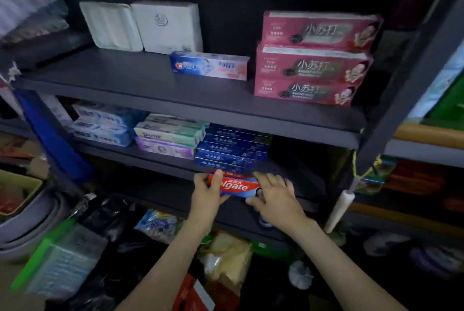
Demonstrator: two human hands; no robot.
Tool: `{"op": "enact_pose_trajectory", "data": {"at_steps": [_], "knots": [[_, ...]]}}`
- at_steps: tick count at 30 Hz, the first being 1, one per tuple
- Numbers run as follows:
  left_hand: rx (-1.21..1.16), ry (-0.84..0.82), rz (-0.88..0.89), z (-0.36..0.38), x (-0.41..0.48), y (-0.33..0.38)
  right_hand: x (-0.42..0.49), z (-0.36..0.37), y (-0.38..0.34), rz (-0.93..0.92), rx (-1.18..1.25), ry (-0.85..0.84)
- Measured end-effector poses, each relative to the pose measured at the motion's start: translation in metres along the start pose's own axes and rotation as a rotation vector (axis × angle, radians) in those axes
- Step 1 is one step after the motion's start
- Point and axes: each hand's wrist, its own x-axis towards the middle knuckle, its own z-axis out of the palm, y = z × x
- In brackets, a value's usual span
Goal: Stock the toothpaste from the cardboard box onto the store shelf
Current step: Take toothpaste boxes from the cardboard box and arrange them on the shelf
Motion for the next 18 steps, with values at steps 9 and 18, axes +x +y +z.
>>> {"op": "enact_pose_trajectory", "data": {"at_steps": [9, 18], "knots": [[0.583, -0.252, 0.314, 0.033, 0.068, -0.047, 0.042, 0.057, 0.06, 0.225, 0.019, 0.348], [0.827, -0.185, 0.943, 0.044, 0.085, -0.074, 0.063, 0.052, 0.099, 0.489, 0.054, 0.698]]}}
